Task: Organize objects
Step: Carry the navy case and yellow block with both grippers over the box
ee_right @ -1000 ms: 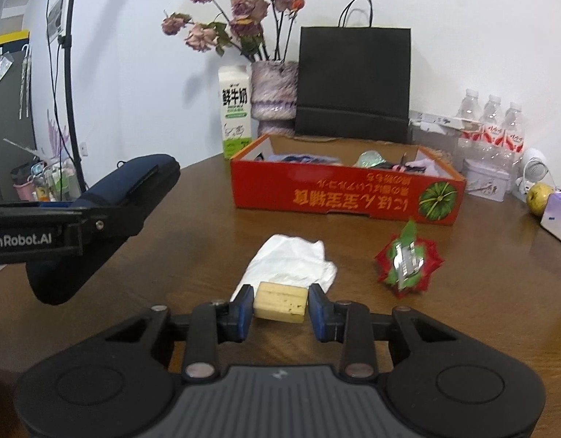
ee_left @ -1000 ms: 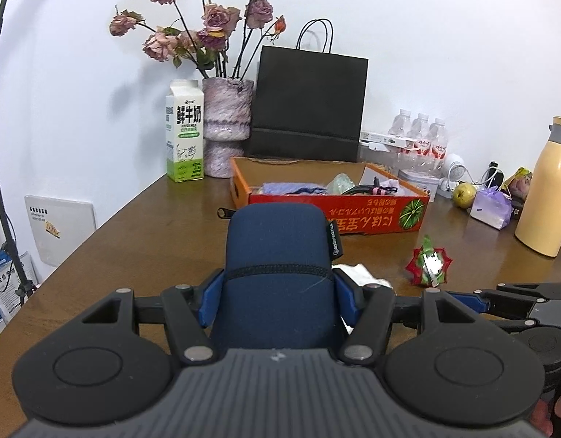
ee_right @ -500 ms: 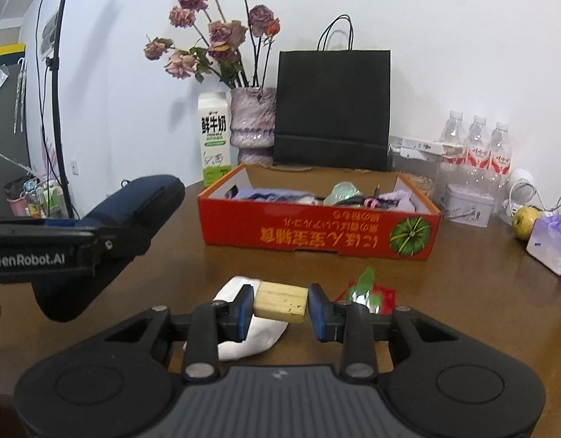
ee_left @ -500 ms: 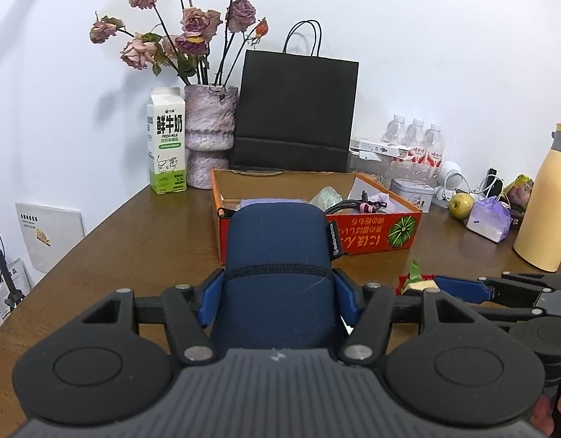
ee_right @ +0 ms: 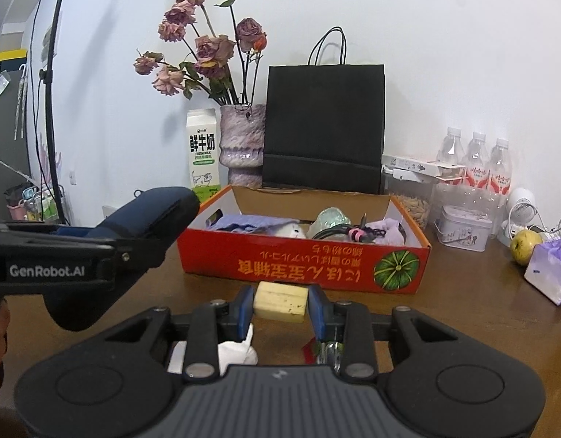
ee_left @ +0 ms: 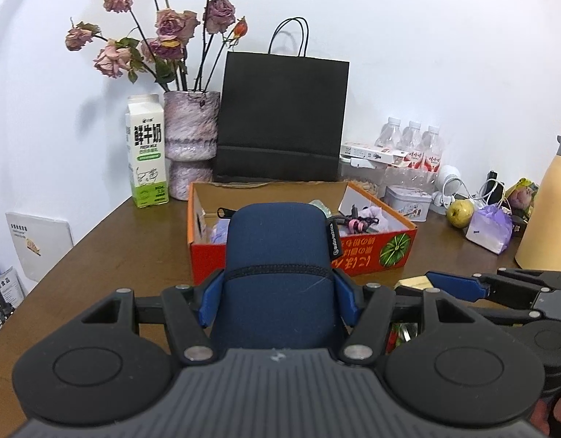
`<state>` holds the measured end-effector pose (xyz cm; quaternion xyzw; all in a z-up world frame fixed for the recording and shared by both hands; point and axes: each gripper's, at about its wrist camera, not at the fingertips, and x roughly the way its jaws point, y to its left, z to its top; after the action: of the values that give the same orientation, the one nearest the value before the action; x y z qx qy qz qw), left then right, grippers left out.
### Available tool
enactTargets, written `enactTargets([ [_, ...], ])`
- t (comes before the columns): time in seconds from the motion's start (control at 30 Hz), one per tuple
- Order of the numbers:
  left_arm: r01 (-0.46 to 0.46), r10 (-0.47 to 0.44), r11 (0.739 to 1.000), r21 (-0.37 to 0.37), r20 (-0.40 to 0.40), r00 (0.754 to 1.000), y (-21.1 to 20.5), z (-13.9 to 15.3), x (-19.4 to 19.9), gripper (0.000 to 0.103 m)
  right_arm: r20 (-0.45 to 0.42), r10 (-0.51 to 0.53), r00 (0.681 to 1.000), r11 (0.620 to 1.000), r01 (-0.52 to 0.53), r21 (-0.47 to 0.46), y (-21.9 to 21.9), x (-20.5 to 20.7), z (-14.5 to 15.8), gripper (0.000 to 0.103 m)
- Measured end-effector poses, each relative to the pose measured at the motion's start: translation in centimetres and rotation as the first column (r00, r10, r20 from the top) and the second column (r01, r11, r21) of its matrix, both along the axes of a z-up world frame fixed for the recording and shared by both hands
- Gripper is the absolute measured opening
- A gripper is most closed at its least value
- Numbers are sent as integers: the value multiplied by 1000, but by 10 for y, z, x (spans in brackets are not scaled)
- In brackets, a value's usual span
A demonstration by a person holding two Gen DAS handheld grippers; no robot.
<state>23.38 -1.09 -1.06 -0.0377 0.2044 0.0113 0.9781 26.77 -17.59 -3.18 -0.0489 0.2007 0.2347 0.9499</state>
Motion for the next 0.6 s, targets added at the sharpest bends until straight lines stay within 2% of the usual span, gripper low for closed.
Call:
enactTargets([
  [0.3,-7,7,1000,-7,8,1000,-12,5,34,62,27,2,1000,1000,-2,-12,0,29,9,31],
  [0.6,-8,8,1000,-27,12,1000,-16,9,69,62,39,-5,999,1000,5,19,0,63,13,31],
])
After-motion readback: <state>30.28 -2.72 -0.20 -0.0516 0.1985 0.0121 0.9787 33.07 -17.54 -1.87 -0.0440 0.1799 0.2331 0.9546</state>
